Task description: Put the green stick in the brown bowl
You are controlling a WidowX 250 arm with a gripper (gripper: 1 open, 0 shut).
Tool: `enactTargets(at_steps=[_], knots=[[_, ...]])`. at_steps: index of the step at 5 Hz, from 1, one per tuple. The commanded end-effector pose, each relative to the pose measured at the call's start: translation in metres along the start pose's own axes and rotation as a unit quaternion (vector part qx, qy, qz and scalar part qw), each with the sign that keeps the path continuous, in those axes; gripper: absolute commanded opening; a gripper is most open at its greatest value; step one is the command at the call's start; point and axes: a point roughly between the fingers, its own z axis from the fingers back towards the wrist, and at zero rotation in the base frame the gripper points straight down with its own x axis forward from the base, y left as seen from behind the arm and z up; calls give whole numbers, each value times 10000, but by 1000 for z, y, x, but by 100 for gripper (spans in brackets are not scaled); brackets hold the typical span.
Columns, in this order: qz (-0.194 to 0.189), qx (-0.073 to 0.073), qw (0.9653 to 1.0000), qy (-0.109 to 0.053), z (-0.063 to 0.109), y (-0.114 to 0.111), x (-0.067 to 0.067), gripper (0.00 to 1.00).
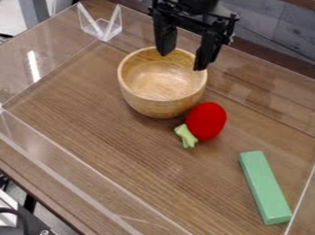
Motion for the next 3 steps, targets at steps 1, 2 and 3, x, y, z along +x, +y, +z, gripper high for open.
enactTargets(at_steps=[1,2,3], knots=[[338,-52,9993,142,4,-1,-8,100],[697,-108,9971,271,10,-3,-15,100],[740,-132,9964,402,10,-6,-21,100]])
